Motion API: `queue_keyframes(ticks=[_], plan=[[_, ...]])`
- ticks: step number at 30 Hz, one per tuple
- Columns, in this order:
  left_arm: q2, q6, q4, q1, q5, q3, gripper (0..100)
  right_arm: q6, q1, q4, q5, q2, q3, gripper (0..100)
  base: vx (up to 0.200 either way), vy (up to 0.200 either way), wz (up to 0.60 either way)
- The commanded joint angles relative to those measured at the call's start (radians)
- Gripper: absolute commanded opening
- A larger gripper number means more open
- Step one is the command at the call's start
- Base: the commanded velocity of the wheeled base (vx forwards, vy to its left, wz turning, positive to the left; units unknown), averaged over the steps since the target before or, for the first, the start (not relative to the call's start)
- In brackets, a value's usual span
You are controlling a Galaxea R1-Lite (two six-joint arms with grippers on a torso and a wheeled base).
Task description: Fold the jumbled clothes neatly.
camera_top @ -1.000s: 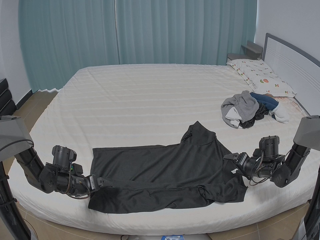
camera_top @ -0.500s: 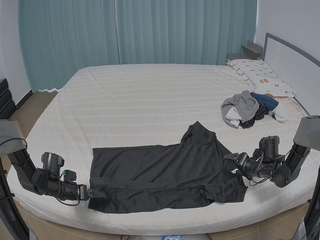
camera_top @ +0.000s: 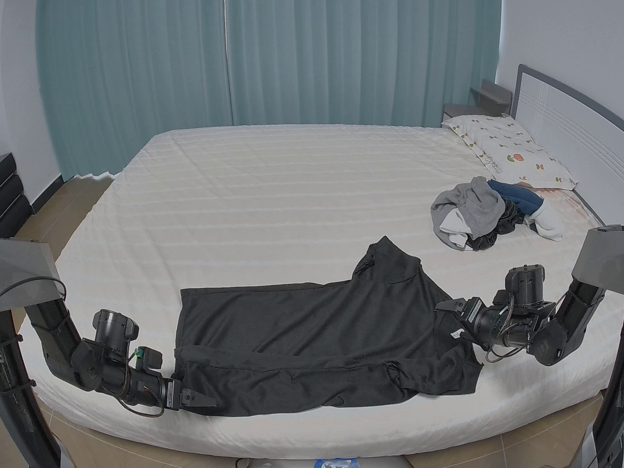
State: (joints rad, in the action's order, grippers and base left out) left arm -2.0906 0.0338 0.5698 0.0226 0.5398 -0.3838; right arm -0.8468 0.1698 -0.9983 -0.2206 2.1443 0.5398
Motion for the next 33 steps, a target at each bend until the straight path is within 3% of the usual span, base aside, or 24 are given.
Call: queue_keyframes(ticks=[1,7,15,21,25,33], plan=[[-0.002,0.001,0.001,0.020,0.000,0.006,100,0.000,0.000,0.000,0.000,0.002,0.000,100,0.000,0.000,0.00],[-0.005,0.037,0.062,0.020,0.002,0.008,100,0.000,0.002,0.000,0.000,0.002,0.000,100,0.000,0.000,0.00],[0.012,0.288,0.090,0.057,0.000,-0.004,100,0.000,0.000,0.000,0.000,0.002,0.000,100,0.000,0.000,0.00],[0.061,0.331,0.087,0.077,0.005,0.000,100,0.000,0.000,0.000,0.000,0.002,-0.001,100,0.000,0.000,0.00],[0.052,0.440,0.099,0.106,0.002,-0.032,100,0.000,0.002,0.000,0.001,0.002,-0.001,100,0.000,0.000,0.00],[0.052,0.549,0.099,0.105,-0.004,-0.083,100,0.000,0.002,0.000,0.001,0.002,-0.004,100,0.000,0.000,0.00]])
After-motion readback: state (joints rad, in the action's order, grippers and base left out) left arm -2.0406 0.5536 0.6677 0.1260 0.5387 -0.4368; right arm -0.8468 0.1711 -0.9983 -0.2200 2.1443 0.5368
